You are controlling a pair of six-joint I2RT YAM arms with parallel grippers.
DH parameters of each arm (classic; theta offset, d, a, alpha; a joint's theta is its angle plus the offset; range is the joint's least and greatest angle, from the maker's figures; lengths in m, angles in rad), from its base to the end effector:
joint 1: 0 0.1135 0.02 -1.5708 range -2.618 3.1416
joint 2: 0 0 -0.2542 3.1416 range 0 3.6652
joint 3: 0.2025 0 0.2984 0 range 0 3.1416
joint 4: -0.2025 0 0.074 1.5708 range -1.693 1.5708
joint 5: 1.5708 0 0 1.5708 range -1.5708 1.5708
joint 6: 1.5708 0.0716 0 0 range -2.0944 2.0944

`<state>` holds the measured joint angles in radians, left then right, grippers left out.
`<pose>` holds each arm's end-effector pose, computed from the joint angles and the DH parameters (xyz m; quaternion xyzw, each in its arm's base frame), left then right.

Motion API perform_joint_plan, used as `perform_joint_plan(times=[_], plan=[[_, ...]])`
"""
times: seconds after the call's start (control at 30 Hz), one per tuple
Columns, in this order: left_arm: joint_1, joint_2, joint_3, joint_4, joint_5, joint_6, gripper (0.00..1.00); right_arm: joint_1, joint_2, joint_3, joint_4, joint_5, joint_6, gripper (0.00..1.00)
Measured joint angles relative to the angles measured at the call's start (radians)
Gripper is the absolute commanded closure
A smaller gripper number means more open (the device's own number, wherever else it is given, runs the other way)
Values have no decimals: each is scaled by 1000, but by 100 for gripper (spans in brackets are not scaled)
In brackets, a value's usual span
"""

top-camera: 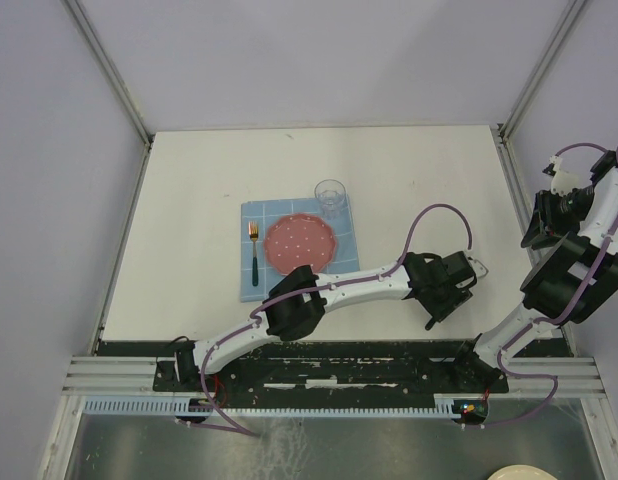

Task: Set the dinner table for one person
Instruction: Pick up the knife at the center of the board.

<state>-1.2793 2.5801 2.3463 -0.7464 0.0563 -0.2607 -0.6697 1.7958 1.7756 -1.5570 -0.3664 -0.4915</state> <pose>0.1727 -0.5897 0.1187 0.4734 0.8310 -0.2218 0.1901 0.3054 -0.2091 0.2745 0.0881 0.9793 0.1540 0.0973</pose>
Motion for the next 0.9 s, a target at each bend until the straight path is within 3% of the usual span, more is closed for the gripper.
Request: perform_joint_plan(times=[0.1, 0.43, 0.5, 0.6, 0.9], plan=[[0, 0, -11, 22, -3, 0, 61, 0, -3, -1, 0, 0, 0, 60], [8, -2, -39, 67, -35, 11, 64, 0, -15, -6, 0, -1, 0, 60], [8, -3, -47, 87, -49, 20, 73, 0, -15, -6, 0, -1, 0, 60], [8, -2, -53, 105, -64, 38, 96, 0, -15, -6, 0, -5, 0, 60], [10, -2, -57, 120, -75, 45, 97, 0, -15, -6, 0, -8, 0, 60]])
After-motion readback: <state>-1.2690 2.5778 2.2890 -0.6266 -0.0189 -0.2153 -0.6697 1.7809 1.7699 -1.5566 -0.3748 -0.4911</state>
